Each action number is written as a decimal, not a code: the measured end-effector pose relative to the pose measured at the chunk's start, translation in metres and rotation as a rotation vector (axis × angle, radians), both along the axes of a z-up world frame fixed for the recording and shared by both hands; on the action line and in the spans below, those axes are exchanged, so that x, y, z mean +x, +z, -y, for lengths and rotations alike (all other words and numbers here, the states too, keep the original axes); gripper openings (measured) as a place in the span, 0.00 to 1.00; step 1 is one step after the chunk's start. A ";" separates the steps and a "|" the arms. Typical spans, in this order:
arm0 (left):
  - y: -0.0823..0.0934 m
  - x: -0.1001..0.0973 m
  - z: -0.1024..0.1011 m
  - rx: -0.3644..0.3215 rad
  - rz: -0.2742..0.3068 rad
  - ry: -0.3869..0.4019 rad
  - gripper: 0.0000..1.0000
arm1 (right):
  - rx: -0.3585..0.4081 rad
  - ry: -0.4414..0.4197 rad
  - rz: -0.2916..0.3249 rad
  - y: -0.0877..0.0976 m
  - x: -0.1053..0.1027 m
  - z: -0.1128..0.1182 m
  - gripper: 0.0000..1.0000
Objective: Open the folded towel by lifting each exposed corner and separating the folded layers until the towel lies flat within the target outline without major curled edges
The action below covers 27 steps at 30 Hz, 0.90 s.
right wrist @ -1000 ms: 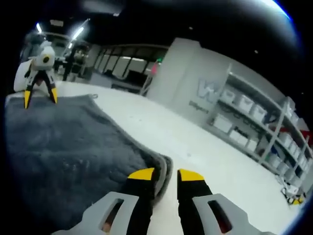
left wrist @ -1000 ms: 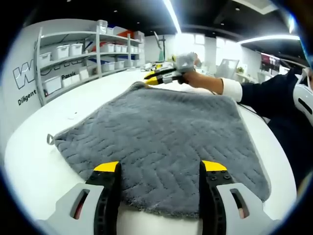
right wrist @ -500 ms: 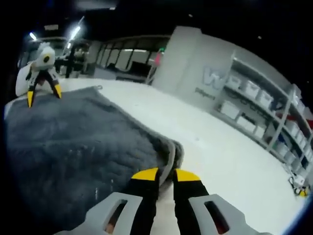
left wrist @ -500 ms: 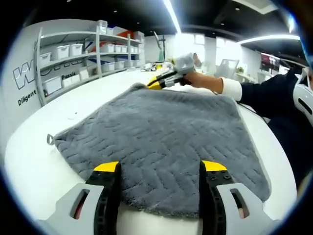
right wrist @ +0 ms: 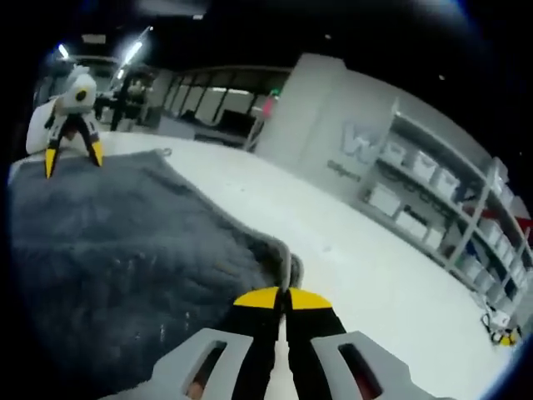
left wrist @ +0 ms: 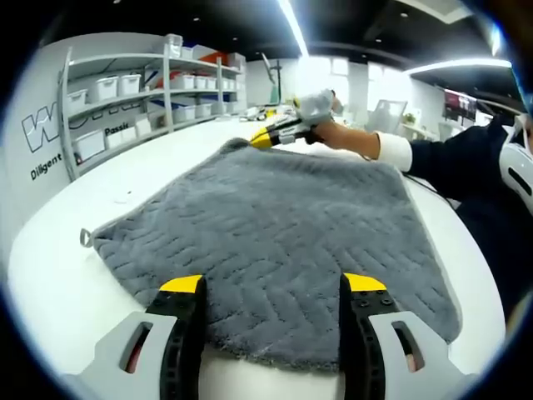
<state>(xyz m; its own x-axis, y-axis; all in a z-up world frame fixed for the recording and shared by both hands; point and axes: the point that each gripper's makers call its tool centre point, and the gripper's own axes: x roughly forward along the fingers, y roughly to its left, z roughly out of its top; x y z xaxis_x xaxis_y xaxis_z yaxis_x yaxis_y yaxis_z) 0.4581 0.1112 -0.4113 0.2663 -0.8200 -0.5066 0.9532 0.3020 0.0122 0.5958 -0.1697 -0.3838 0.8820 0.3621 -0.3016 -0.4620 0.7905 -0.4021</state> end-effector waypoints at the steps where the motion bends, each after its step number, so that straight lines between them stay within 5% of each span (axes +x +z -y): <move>1: 0.000 0.000 0.000 -0.001 0.000 0.000 0.64 | 0.001 -0.001 0.002 0.000 0.000 0.000 0.00; 12: 0.000 0.001 -0.002 -0.002 0.001 0.000 0.64 | -0.068 -0.009 -0.022 -0.020 0.005 0.001 0.00; 22: 0.001 0.003 -0.002 -0.003 0.001 0.001 0.64 | -0.106 -0.041 0.004 -0.006 0.002 0.013 0.04; 27: 0.002 0.004 -0.001 -0.005 0.000 0.002 0.64 | -0.038 0.015 -0.010 0.006 -0.010 0.005 0.03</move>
